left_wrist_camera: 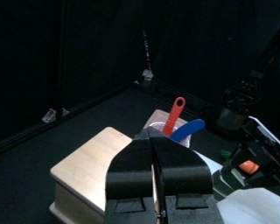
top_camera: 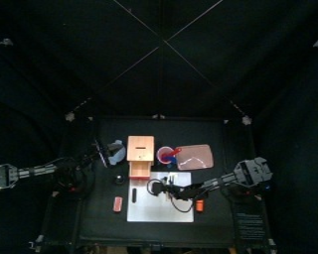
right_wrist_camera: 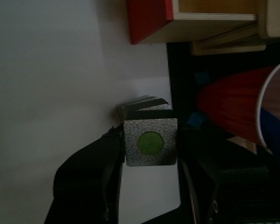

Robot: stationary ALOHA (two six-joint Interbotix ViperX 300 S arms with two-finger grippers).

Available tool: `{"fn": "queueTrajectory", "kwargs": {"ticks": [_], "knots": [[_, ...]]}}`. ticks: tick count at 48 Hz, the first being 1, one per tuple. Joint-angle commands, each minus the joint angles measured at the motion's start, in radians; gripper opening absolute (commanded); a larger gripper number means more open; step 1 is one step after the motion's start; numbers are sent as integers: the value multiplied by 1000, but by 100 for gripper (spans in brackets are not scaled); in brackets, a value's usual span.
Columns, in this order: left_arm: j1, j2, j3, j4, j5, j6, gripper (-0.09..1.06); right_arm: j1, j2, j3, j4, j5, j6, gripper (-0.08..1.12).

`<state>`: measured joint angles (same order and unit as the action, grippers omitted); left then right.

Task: Place sushi on board then cut the sushi with the knife then place the pieces on the plate
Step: Pick knife at handle with right hand

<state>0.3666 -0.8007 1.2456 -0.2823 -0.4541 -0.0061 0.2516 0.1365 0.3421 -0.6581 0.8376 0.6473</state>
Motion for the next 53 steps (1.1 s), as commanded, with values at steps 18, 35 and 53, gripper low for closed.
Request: {"fn": "queueTrajectory", "kwargs": {"ticks": [18,35,53], "knots": [[-2,3,-6,0,-11,2,10,43,61,-126,58,71,5,65],[-2,2,-3,0,-11,2,10,100,100,-181,109,92,2,80],[-2,3,-3,-2,-12,2,10,140,106,-209,152,91,0,96]]}}
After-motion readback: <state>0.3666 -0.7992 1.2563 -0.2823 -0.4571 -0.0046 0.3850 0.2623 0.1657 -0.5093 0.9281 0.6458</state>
